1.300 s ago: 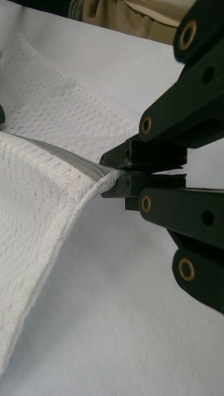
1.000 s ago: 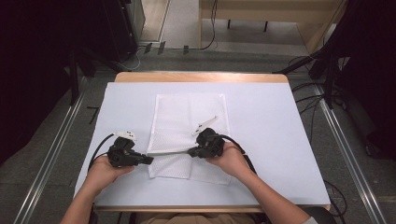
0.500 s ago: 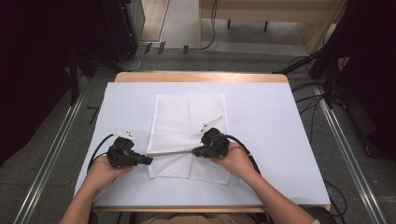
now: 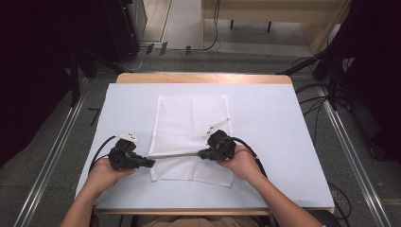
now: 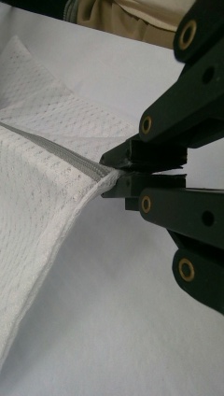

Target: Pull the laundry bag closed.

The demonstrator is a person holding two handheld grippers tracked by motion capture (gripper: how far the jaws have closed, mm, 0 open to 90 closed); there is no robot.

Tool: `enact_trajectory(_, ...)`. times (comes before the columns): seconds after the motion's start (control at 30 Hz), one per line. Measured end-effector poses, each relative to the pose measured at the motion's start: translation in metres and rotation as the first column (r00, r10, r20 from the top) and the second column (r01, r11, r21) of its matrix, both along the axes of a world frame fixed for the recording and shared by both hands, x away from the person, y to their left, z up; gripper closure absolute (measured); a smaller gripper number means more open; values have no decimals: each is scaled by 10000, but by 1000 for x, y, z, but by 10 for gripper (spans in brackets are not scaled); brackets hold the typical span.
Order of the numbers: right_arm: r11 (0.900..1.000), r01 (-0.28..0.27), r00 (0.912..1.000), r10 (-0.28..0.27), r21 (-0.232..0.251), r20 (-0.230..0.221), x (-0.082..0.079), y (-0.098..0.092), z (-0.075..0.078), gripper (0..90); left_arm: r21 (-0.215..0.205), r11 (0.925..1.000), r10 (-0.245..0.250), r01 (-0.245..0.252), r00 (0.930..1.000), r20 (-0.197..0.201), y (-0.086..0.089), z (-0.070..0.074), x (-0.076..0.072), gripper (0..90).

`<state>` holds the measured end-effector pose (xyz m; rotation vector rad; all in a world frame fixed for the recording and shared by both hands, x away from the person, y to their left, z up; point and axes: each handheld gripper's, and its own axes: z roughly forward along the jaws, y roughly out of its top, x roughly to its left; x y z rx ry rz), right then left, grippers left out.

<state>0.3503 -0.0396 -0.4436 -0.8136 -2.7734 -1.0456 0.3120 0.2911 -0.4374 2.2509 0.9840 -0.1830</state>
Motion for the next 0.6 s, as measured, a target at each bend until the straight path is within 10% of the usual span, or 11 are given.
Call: enact_trajectory(0.6, 9993, 351, 9994, -352, -88, -68, -3, -22, -2, 880, -33, 10000, 9, -9, 10000, -20, 2, 0, 0, 876)
